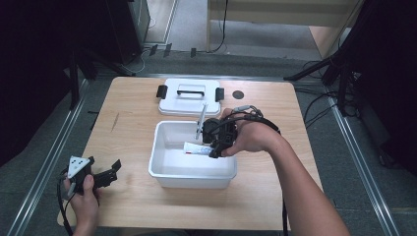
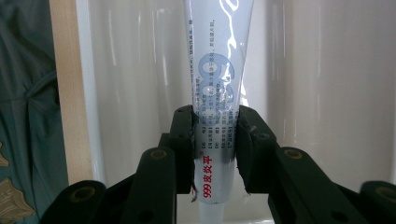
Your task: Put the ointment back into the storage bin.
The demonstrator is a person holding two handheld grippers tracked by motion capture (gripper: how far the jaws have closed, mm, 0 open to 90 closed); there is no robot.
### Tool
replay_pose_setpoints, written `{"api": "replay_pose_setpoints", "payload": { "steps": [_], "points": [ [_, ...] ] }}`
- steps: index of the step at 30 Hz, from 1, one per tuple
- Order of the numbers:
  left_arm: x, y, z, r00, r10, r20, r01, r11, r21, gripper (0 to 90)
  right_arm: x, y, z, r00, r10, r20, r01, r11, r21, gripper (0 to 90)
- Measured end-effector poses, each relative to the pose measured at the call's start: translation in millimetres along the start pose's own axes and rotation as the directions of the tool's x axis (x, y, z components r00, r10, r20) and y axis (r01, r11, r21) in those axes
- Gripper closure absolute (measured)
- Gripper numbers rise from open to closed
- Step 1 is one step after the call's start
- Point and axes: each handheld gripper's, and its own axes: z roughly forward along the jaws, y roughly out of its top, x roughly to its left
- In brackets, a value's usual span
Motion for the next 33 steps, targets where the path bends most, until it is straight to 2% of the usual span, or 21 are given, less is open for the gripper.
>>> {"api": "replay_pose_setpoints", "payload": {
  "steps": [1,19,26,27,28,33],
  "points": [
    [0.0,0.0,0.0,1.0000,0.000,0.000,0.000,1.0000,0.000,0.0,1.2,-0.3,0.1,0.9999,0.015,0.000,-0.015,1.000,0.010,71.2],
    [0.2,0.0,0.0,1.0000,-0.002,0.002,0.002,1.0000,-0.001,0.0,-0.7,-4.1,15.0,0.9998,0.008,-0.015,-0.008,1.000,0.024,71.1],
    [0.3,-0.1,0.1,1.0000,-0.002,0.002,0.002,1.0000,-0.002,0.0,0.7,-4.0,22.4,0.9995,0.017,-0.026,-0.016,0.999,0.046,71.2],
    [0.3,-0.1,0.1,1.0000,-0.002,0.002,0.002,1.0000,-0.002,0.0,-0.3,-3.7,26.1,0.9994,-0.001,-0.034,0.002,0.999,0.050,71.2],
    [0.2,-0.1,0.0,1.0000,-0.002,0.001,0.002,1.0000,-0.001,0.0,0.4,-3.6,26.9,0.9993,0.009,-0.035,-0.007,0.998,0.057,71.3],
    [0.2,-0.1,0.1,1.0000,-0.001,0.002,0.001,1.0000,-0.001,0.0,0.7,-1.9,33.3,0.9991,-0.002,-0.043,0.006,0.996,0.084,71.4]
  ]
}}
